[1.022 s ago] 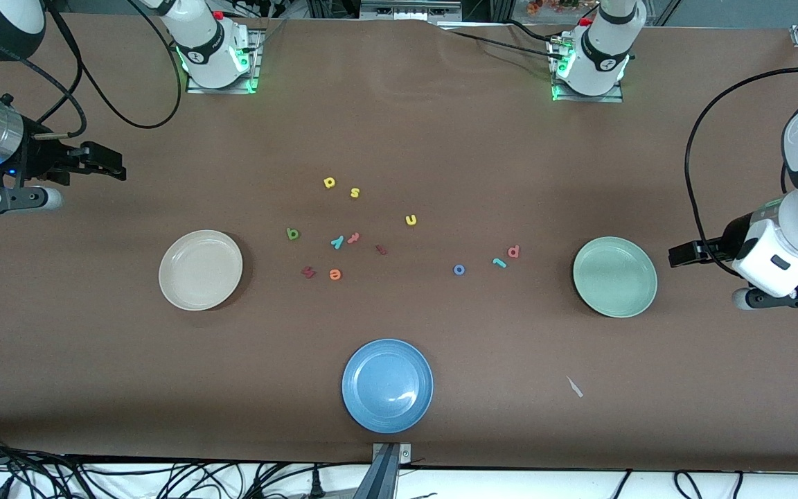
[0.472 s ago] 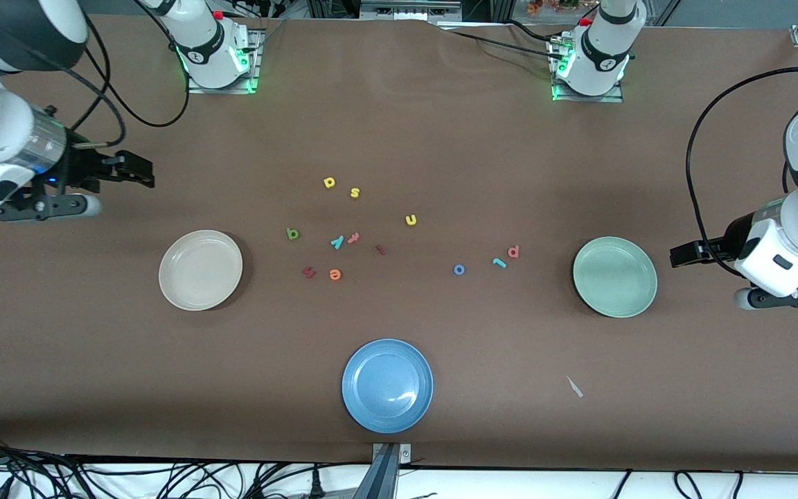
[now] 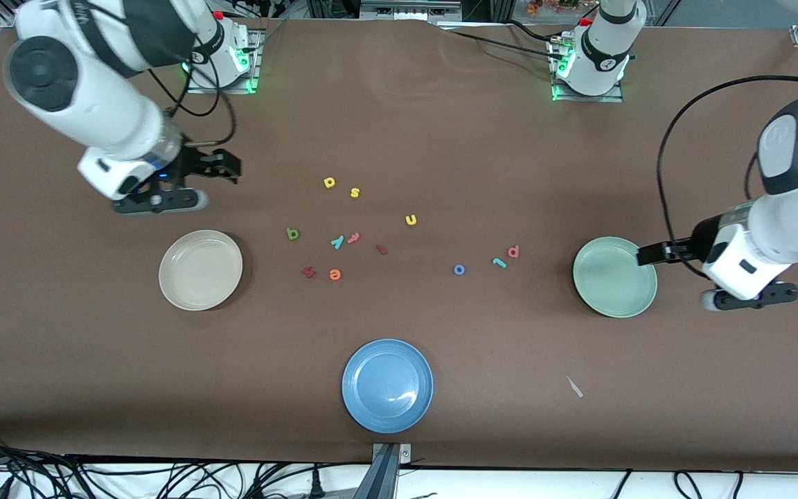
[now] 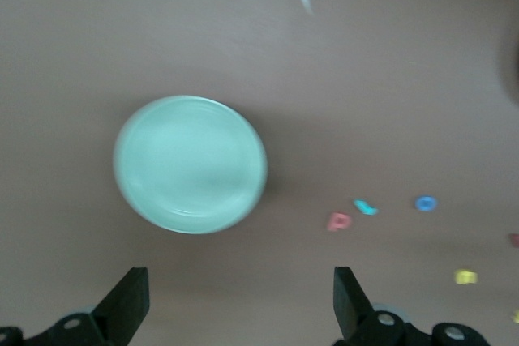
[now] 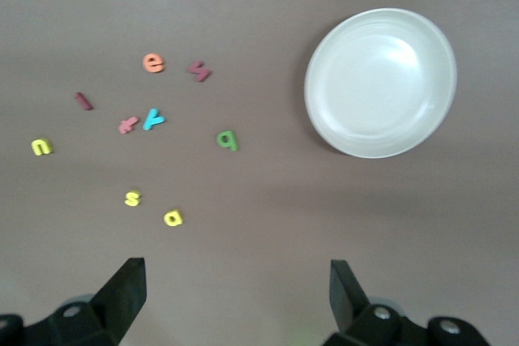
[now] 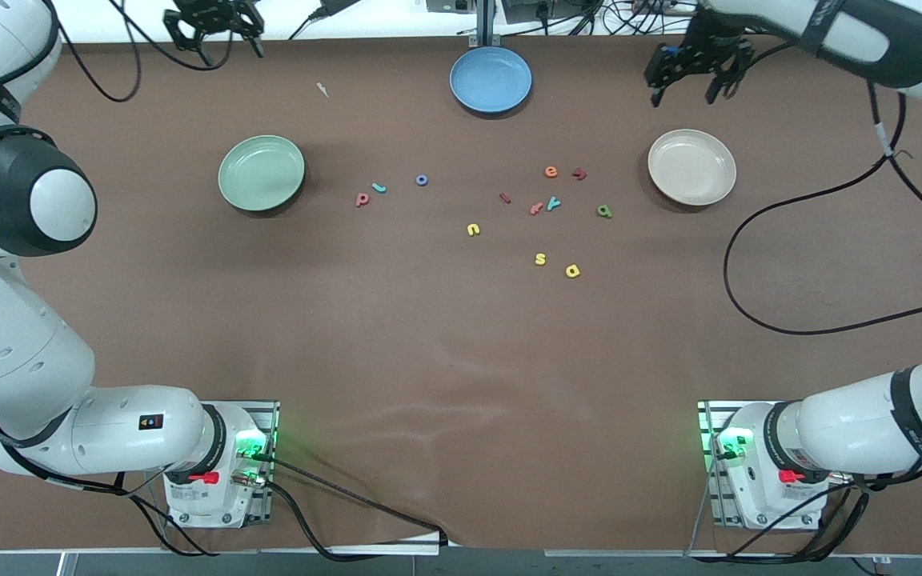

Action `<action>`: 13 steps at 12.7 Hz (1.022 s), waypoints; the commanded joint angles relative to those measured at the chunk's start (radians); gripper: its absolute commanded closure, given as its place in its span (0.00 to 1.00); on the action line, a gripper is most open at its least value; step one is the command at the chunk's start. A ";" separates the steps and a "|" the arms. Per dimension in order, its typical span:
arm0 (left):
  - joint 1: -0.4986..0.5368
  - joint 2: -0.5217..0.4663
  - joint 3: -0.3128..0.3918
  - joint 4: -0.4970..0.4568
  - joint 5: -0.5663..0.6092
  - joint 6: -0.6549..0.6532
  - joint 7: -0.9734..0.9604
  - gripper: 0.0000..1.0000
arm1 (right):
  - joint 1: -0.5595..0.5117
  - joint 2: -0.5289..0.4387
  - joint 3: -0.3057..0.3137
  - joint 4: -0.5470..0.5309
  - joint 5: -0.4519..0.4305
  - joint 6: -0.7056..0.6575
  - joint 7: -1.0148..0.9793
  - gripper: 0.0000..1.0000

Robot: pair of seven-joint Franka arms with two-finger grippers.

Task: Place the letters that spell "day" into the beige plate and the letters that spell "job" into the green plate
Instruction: 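Reach the right gripper to the yellow a while the left gripper reaches the pink p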

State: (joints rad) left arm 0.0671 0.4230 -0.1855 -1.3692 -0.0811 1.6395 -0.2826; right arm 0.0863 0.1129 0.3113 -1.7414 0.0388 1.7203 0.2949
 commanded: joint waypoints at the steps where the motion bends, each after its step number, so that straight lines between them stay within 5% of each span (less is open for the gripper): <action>1: -0.070 -0.003 0.006 -0.098 -0.042 0.138 -0.134 0.00 | 0.025 0.013 0.054 -0.044 -0.002 0.048 0.020 0.00; 5: -0.177 -0.006 0.006 -0.337 -0.032 0.461 -0.314 0.00 | 0.033 0.115 0.169 -0.067 -0.002 0.183 -0.059 0.00; 9: -0.254 0.000 0.006 -0.612 -0.032 0.871 -0.403 0.00 | 0.033 0.136 0.202 -0.234 0.000 0.422 -0.141 0.00; 13: -0.280 0.048 0.008 -0.677 0.050 0.941 -0.391 0.11 | 0.033 0.139 0.222 -0.400 -0.005 0.625 -0.145 0.00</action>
State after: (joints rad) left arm -0.2014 0.4645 -0.1887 -2.0325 -0.0856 2.5669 -0.6779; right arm 0.1306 0.2706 0.5130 -2.0567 0.0386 2.2632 0.1690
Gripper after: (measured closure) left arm 0.110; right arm 0.000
